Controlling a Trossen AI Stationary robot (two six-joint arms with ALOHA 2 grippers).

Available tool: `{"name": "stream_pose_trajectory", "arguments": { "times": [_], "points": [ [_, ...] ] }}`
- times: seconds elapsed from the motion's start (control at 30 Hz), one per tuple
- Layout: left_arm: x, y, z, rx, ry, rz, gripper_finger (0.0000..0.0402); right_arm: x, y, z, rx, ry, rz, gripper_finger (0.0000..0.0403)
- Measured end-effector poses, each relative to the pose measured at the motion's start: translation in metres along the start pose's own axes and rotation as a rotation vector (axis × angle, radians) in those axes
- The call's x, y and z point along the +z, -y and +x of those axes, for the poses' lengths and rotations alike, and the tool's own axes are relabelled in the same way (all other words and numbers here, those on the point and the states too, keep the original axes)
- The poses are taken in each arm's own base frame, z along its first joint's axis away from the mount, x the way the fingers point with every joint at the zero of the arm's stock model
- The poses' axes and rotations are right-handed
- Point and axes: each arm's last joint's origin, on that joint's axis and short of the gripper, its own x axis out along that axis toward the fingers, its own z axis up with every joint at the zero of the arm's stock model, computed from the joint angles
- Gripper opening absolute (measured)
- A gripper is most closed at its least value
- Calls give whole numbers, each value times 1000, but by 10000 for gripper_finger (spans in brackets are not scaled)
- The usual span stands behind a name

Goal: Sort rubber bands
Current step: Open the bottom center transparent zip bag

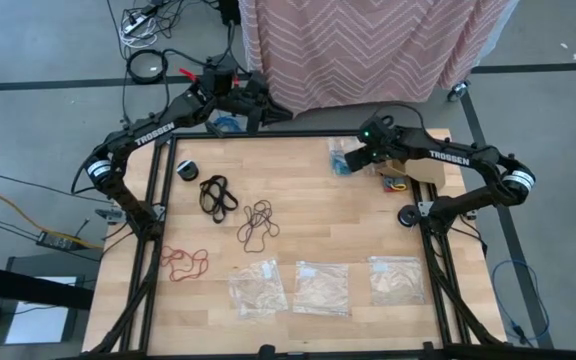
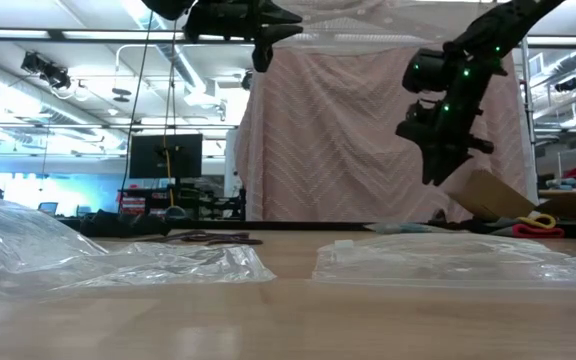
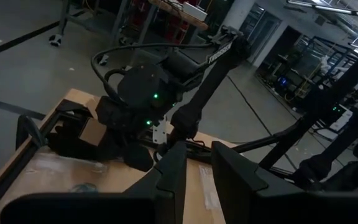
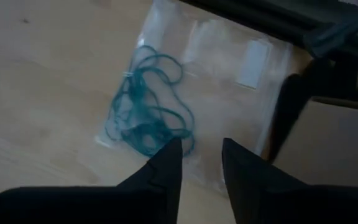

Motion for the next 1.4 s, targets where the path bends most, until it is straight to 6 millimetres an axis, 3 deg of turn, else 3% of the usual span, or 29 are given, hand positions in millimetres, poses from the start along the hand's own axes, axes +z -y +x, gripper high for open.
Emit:
{"name": "stream_pose_trajectory", "arguments": {
  "times": [0.13, 0.3, 0.5, 0.63, 0.77, 0.93, 1.13, 1.23, 1.4],
  "points": [
    [-10, -2, 0, 4, -82, -43, 83, 1, -12, -2, 168, -3, -21, 115],
    [-36, 0, -1, 4, -281, -76, 83, -2, -46, -11, 476, 9, -114, 109],
    [-59, 21, 10, -69, -447, -53, 76, -30, -93, -31, 664, -6, -260, 95],
    [-65, 45, 28, -137, -477, -35, 63, -60, -118, -44, 746, -42, -419, 90],
    [-62, 84, 48, -137, -416, 32, 37, -94, -129, -49, 781, -108, -534, 89],
    [-52, 138, 70, -124, -214, 76, 7, -131, -136, -50, 829, -177, -528, 89],
    [-52, 192, 86, -54, 9, 97, 10, -163, -145, -60, 945, -234, -520, 88],
    [-68, 204, 93, 69, 19, 83, 11, -176, -146, -66, 955, -267, -558, 87],
    [-115, 210, 104, 105, -68, -14, 11, -193, -143, -71, 889, -285, -616, 87]
  ]
}}
